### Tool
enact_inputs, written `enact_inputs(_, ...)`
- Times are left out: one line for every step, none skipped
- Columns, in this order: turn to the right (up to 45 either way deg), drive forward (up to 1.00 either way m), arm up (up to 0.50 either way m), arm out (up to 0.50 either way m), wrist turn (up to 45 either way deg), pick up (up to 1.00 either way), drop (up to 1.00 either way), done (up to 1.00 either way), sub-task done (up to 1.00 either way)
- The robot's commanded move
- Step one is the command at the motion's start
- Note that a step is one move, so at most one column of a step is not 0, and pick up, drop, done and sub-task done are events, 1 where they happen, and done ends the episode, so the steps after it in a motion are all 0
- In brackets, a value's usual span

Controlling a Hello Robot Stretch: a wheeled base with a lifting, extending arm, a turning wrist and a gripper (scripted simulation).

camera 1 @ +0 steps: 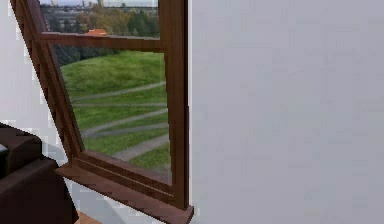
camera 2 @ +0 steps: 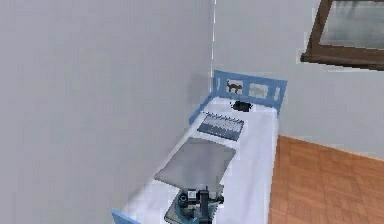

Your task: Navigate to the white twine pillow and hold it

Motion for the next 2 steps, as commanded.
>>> enact_inputs(0.0,0.00,0.10,0.00,0.0,0.00,0.00,0.00,0.00)
enact_inputs(0.0,0.00,0.00,0.00,0.0,0.00,0.00,1.00,0.00)
